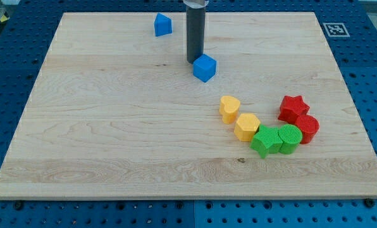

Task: Move the cube to the top right of the heart

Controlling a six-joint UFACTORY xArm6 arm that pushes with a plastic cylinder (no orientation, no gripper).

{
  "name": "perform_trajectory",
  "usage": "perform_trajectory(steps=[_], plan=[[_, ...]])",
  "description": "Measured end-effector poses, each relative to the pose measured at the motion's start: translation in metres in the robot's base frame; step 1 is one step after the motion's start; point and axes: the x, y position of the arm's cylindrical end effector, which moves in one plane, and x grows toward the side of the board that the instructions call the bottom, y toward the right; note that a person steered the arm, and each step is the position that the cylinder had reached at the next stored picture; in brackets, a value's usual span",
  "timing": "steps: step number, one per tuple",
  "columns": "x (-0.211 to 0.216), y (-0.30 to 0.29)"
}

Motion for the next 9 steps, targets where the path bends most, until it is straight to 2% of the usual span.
perform_trajectory(steps=[1, 2, 5, 6, 7, 8, 9], plan=[[0.0, 0.0], [-0.024, 0.013], [0.002, 0.013], [0.023, 0.006], [0.023, -0.019], [0.034, 0.019], [0.052, 0.023]])
